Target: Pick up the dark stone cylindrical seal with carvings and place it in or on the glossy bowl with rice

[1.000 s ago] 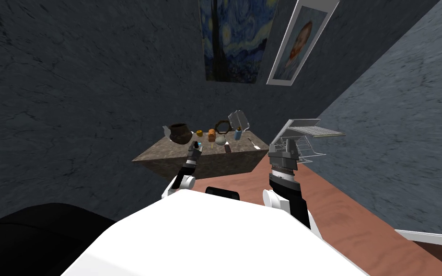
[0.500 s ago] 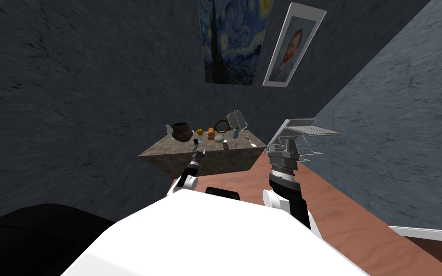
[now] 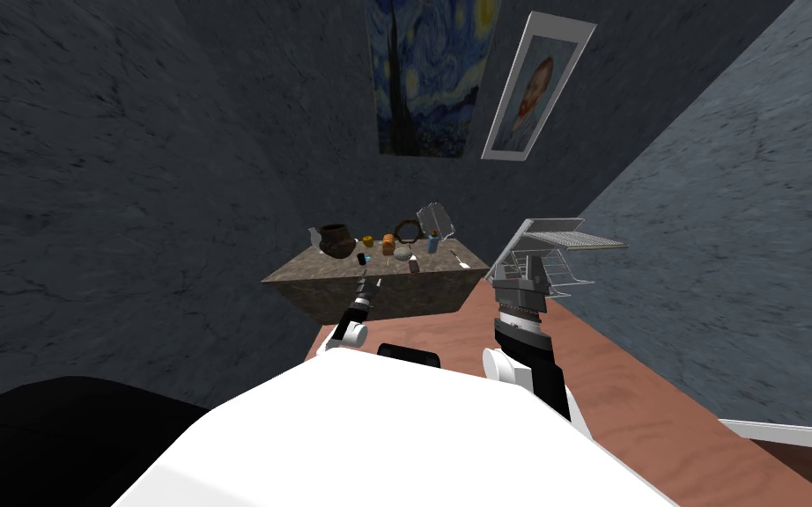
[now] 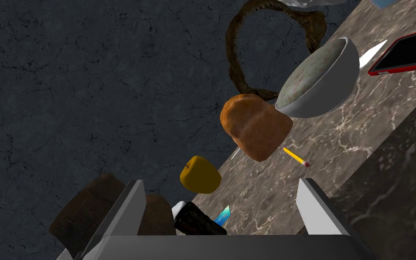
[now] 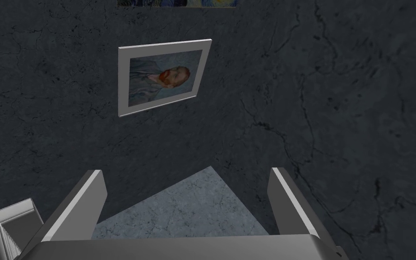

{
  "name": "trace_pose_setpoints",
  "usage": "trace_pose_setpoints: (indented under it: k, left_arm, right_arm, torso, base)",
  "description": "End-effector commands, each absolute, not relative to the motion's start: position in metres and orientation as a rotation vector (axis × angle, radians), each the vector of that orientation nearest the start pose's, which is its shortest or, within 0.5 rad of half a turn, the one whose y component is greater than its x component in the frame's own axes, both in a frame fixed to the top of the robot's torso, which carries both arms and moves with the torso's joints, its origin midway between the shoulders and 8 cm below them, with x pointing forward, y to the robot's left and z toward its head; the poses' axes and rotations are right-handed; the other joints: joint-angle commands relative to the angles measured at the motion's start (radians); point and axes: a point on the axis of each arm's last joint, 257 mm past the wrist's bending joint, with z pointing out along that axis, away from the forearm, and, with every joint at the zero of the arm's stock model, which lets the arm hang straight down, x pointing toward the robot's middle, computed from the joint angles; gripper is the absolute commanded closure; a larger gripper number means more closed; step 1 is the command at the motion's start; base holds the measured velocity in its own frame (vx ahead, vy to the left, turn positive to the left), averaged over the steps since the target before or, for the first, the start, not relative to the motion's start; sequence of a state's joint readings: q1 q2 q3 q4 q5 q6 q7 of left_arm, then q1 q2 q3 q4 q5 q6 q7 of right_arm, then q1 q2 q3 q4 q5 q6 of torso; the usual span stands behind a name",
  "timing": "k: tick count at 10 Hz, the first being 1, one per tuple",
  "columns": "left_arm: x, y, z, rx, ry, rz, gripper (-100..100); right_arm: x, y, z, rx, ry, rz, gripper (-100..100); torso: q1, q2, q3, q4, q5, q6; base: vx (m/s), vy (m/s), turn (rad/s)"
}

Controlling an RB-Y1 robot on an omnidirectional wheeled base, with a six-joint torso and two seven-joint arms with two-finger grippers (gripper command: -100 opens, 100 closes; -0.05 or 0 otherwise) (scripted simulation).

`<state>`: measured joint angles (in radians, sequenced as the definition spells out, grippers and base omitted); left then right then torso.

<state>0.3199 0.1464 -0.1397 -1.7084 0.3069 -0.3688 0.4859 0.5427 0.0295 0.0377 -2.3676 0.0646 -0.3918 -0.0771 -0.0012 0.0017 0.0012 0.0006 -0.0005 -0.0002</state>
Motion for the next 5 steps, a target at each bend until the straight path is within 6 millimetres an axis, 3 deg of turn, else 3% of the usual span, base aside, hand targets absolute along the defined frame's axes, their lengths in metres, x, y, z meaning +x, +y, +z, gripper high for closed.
trace_pose_setpoints:
  k: [1,5]
  left_arm:
    - [0.445,0.254,-0.235,-1.583,0.664,-1.813,-100]
    - [0.448,0.268,-0.269,-1.74,0.524,-1.846,-100]
  right_arm:
    - [0.344,-0.269,0.029,0.724,0.642,1.337,0]
    - [0.344,-0.269,0.029,0.724,0.642,1.336,0]
  torso:
    - [0.0,0.0,0.0,0.0,0.0,0.0]
    - [0.004,-0.005,-0.003,-0.001,0.001,0.0]
  base:
    - [-0.01,0.006,0.05]
    - [0.034,0.032,0.043]
